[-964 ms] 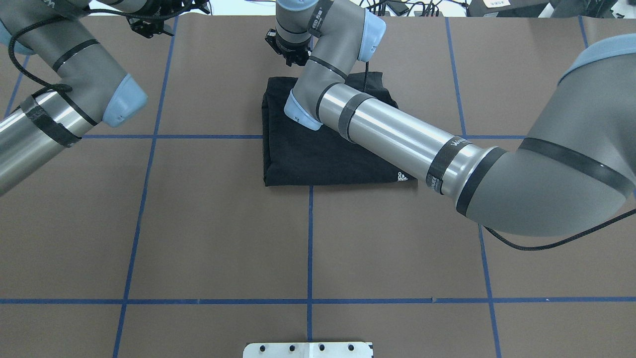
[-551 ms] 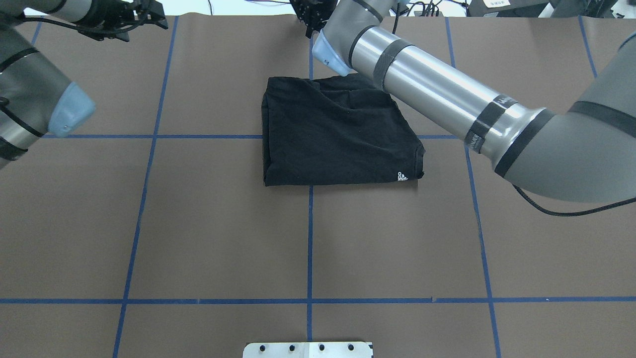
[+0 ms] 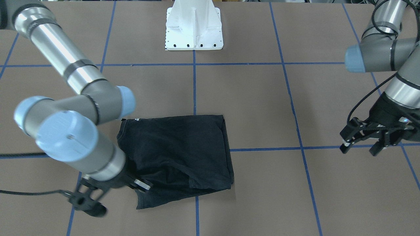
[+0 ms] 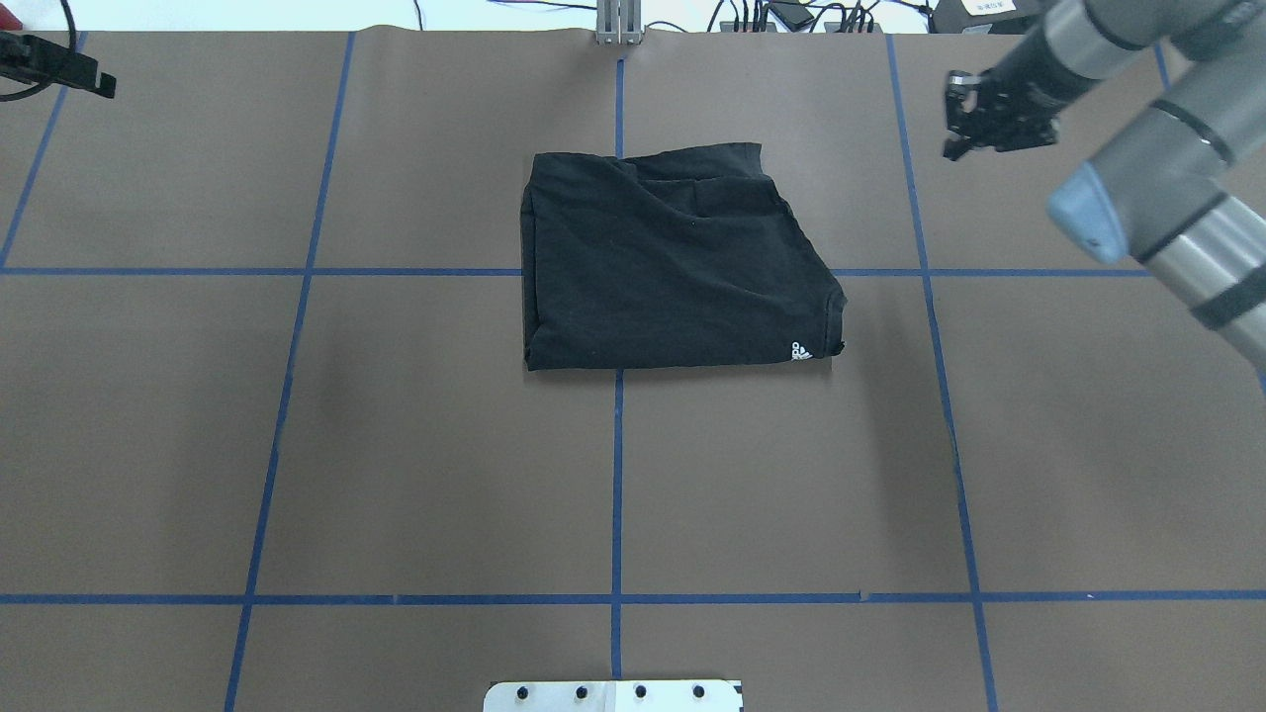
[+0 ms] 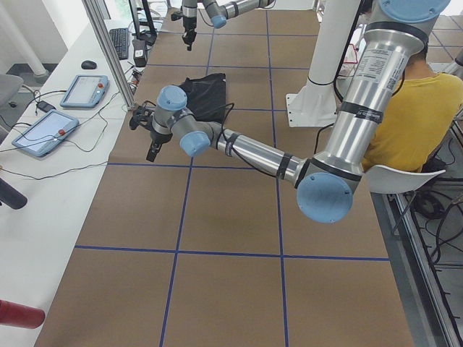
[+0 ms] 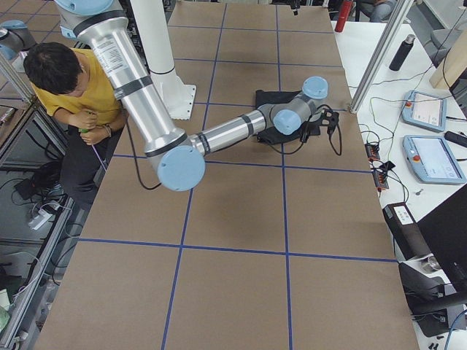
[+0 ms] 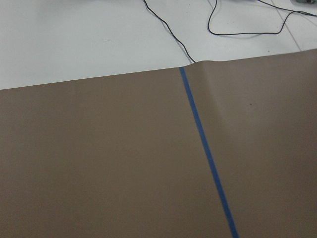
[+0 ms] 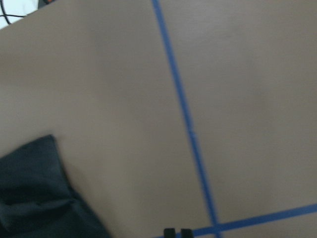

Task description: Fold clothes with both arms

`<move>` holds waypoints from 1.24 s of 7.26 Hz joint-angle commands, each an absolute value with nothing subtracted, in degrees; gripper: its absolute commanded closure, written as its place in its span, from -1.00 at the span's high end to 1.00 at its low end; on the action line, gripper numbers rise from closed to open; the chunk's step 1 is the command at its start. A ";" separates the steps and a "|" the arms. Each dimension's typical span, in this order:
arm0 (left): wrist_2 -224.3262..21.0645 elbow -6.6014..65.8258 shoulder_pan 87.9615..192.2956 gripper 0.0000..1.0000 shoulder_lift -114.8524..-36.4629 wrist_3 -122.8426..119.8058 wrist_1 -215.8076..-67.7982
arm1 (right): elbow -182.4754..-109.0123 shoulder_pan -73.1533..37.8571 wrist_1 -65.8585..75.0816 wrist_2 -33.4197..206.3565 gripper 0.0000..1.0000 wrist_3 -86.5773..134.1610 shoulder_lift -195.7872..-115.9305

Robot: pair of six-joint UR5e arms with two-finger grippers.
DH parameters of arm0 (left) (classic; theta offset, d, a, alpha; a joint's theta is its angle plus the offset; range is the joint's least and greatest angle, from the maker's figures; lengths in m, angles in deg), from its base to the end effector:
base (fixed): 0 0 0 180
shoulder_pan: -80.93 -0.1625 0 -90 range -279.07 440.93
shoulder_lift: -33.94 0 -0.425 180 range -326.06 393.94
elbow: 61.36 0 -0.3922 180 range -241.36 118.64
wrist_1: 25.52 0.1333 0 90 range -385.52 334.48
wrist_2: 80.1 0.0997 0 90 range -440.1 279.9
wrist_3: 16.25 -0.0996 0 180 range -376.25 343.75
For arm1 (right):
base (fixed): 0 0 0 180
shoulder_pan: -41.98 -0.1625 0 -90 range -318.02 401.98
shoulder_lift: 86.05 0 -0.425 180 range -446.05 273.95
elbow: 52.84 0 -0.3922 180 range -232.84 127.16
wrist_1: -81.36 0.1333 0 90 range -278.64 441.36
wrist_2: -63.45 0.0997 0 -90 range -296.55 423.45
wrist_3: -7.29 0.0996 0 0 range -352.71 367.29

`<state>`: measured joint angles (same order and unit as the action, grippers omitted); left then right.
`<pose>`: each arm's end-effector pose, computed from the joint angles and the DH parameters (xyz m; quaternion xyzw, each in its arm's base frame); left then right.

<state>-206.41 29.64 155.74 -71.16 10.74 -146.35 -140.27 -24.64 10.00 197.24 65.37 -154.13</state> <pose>0.0892 -0.6123 0.4460 0.2502 0.4028 0.0338 0.8798 -0.1995 -0.6236 0.4221 -0.0012 -0.4643 0.1458 0.8736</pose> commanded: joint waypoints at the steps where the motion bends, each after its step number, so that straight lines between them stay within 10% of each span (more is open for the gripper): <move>1: -211.38 29.35 161.07 0.99 -66.10 -0.92 -146.37 | -145.21 -34.27 9.03 200.81 -0.61 43.93 -168.54; 3: -213.78 29.35 164.15 0.99 -61.79 -10.83 -145.94 | -150.45 -38.50 -2.23 200.47 -0.60 28.65 -173.05; 5: -213.69 29.70 164.17 0.99 -59.67 -12.03 -145.85 | -154.42 -44.47 -21.47 195.76 0.99 4.33 -172.63; 9: -213.52 29.70 164.08 1.00 -58.35 -11.68 -140.58 | -154.97 -44.59 -25.69 194.57 1.00 0.26 -172.89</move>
